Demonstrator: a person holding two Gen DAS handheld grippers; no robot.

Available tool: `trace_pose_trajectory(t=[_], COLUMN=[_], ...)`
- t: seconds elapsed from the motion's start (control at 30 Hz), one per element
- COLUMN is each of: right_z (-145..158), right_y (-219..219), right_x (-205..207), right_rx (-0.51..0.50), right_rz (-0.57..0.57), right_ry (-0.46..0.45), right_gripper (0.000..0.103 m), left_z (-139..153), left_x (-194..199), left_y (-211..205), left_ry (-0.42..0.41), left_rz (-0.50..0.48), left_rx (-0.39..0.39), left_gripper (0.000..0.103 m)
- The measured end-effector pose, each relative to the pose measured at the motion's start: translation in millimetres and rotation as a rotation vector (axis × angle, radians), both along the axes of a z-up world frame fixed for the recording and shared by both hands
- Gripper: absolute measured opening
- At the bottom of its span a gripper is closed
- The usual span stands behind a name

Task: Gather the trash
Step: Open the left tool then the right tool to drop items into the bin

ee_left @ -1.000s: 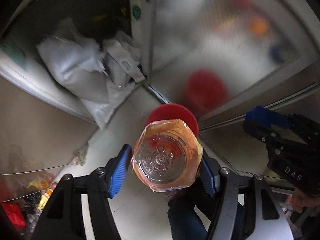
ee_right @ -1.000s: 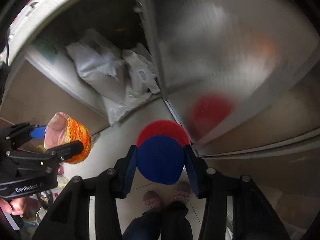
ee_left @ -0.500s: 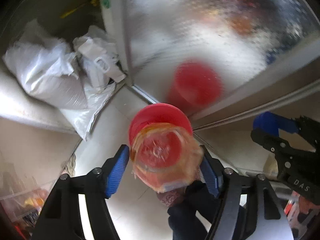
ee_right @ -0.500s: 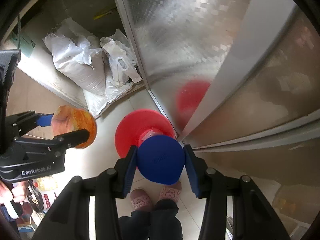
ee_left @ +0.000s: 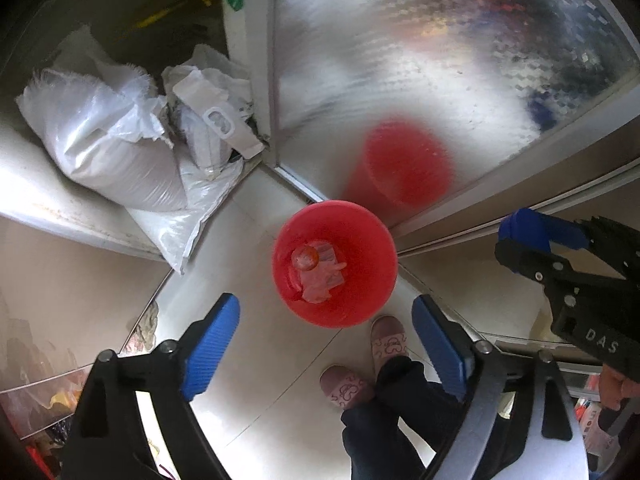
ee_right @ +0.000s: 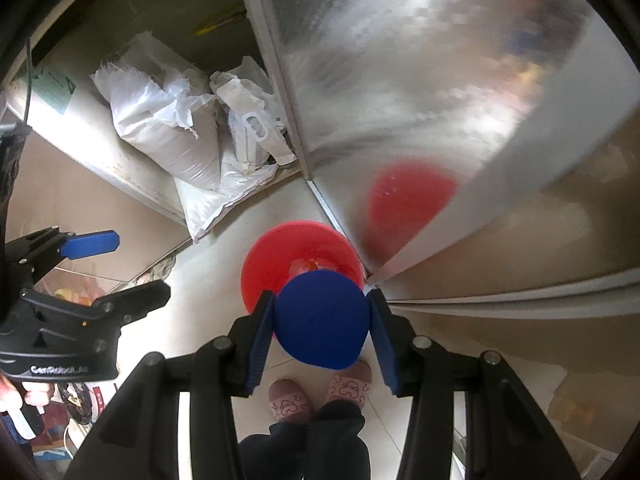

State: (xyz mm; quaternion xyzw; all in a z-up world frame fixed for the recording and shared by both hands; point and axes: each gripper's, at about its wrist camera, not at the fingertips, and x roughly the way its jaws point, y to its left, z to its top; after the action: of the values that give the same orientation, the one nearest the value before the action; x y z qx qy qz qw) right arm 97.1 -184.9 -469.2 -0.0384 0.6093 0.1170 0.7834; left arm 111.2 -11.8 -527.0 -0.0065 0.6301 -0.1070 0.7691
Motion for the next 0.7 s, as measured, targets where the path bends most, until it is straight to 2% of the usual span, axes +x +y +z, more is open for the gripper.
trace_pose_trajectory(t=[0.17,0.23,0.47,0.53,0.57,0.6,0.7], right_z=[-12,-14,-28,-32,-33,-33,-34], right_y=[14,19,28,29,30,30,31], right_x=[5,6,12,14,15,14,13], right_rx=[0.015,0.022,0.021,0.025,0.026,0.022,0.017], right_rz=[0.022,0.035,0.067,0.063,0.059,0.050,0.042], right_ry=[0.016,0.016,0.026,0.035,0.039,0.037,0.036], right_gripper=[0.043,0.043,0.043,0.051,0.071,0.085,0.087], left_z=[-4,-6,-14,-16,-16,-16,-13], left_x=[-7,-9,-12,-13,-13,-13,-17], left_y=[15,20,33,35,36,37,39], left_ry=[0.006,0.016,0.014,0.019,0.019,0.021,0.016], left_rz=[0.024,0.040,0.062,0.062,0.062,0.063,0.072], left_rx=[-0.001,-0.014,0.000,0.009,0.013,0.019,0.022], left_gripper=[0.095,0.103,0.103,0.103,0.103,0.103,0.103])
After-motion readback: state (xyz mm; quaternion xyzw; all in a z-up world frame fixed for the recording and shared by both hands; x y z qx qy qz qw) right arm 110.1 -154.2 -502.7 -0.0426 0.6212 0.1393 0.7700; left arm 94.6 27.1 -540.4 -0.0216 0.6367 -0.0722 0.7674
